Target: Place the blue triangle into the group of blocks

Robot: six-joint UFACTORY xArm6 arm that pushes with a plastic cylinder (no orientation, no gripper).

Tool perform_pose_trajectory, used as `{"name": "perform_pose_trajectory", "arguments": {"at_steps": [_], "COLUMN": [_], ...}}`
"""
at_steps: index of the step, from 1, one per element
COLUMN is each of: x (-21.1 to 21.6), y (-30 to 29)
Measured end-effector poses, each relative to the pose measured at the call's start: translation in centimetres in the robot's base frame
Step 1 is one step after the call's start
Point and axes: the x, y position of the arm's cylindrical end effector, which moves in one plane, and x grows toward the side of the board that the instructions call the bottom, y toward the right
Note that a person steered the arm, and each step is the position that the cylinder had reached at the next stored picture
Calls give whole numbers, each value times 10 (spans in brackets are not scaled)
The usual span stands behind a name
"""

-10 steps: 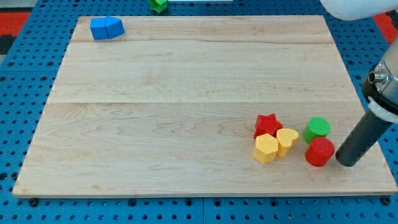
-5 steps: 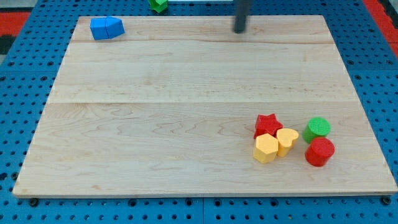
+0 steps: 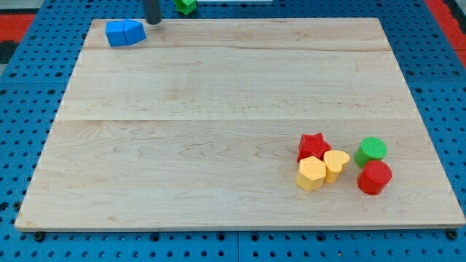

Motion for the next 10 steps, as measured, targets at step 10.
{"name": "perform_pose_trajectory", "arguments": {"at_steps": [10], "x": [236], "y": [221]}}
